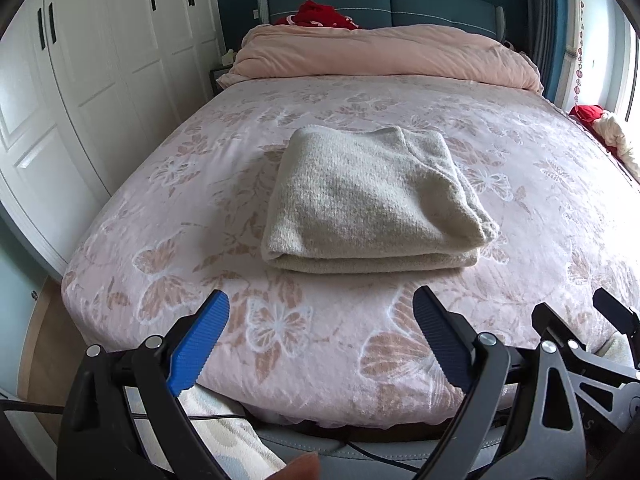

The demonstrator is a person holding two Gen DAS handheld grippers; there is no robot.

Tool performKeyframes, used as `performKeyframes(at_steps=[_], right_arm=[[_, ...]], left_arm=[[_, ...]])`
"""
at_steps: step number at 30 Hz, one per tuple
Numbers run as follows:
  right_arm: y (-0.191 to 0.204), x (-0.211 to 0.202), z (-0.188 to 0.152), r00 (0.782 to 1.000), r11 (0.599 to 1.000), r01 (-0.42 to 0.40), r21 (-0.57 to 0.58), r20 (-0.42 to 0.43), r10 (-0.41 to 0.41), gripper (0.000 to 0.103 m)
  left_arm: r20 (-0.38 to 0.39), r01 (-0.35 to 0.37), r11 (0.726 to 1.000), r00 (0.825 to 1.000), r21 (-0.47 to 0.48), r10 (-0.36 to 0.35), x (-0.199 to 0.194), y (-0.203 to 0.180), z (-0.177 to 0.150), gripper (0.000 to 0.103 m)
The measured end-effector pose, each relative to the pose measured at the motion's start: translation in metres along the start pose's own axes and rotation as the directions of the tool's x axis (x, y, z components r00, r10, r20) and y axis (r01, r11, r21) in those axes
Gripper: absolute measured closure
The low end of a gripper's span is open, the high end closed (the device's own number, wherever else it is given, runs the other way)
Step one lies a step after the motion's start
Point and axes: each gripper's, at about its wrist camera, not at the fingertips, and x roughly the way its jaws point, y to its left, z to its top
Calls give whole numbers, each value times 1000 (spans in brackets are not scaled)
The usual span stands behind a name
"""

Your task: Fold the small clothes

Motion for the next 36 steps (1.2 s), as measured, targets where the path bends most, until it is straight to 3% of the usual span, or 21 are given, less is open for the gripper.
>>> performKeyframes(at_steps=[36], right_arm=[[9, -10, -5, 1000, 1000, 19, -4, 4, -19, 16]], left_arm=[[8, -4, 1000, 1000, -8, 4, -12, -1, -10, 12]])
